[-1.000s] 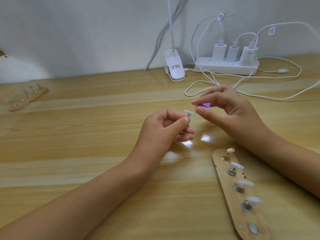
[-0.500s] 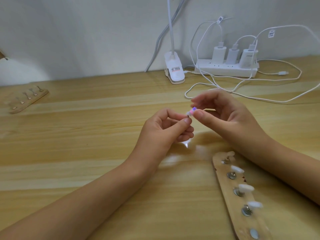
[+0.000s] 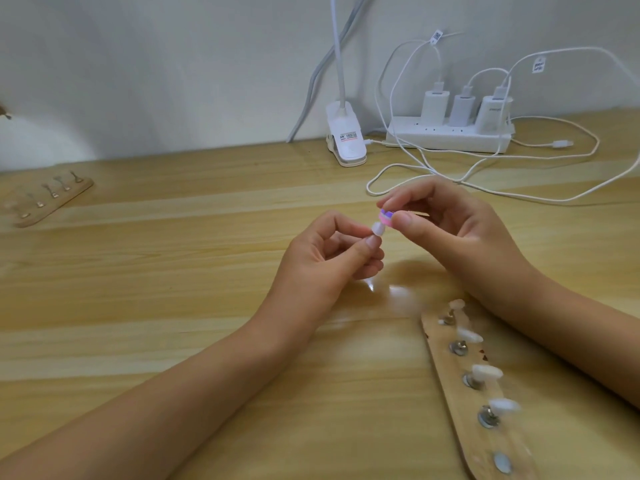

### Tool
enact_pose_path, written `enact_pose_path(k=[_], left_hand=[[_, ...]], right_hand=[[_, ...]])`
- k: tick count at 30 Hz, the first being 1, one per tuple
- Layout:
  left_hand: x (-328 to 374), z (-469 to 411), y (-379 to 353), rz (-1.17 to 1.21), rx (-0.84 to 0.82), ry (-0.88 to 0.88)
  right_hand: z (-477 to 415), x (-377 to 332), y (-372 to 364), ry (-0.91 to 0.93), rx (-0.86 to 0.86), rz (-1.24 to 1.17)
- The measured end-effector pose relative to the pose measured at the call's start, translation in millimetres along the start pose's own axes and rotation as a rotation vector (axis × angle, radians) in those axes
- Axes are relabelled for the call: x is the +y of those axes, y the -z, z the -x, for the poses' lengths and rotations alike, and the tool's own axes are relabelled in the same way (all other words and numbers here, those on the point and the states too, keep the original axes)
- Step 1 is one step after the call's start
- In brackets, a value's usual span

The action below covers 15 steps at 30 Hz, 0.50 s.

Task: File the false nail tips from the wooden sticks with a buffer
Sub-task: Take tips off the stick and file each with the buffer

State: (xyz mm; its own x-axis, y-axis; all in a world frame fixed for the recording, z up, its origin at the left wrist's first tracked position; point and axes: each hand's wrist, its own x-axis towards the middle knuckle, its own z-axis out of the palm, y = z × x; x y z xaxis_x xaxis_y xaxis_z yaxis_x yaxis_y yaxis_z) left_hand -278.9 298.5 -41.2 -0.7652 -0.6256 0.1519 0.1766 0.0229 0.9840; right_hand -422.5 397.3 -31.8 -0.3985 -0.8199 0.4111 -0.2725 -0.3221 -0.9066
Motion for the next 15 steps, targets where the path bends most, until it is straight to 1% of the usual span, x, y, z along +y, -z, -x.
enact_pose_path(k=[3, 5, 7, 10, 12, 15], left_hand=[[-0.7, 0.0, -0.6, -0.005, -0.01, 0.001], [-0.5, 0.9, -1.3, -0.002, -0.02, 0.006], [0.7, 1.6, -1.9, 0.019, -0.029, 0.02], [2.5, 2.9, -2.8, 0.034, -0.042, 0.033], [3.2, 3.7, -3.6, 0.027, -0.045, 0.03], [2.9, 3.1, -3.3, 0.011, -0.038, 0.022]], right_hand=[[0.8, 0.4, -0.4, -0.002, -0.036, -0.003], [0.7, 1.1, -0.1, -0.031, -0.015, 0.008], [0.5, 0.7, 0.5, -0.004, 0.008, -0.003], [-0.1, 2.3, -0.2, -0.014, -0.033, 0.008], [-0.6, 3.9, -0.3, -0.038, -0.015, 0.02], [-0.7, 4.4, 0.2, 0.011, 0.009, -0.007]])
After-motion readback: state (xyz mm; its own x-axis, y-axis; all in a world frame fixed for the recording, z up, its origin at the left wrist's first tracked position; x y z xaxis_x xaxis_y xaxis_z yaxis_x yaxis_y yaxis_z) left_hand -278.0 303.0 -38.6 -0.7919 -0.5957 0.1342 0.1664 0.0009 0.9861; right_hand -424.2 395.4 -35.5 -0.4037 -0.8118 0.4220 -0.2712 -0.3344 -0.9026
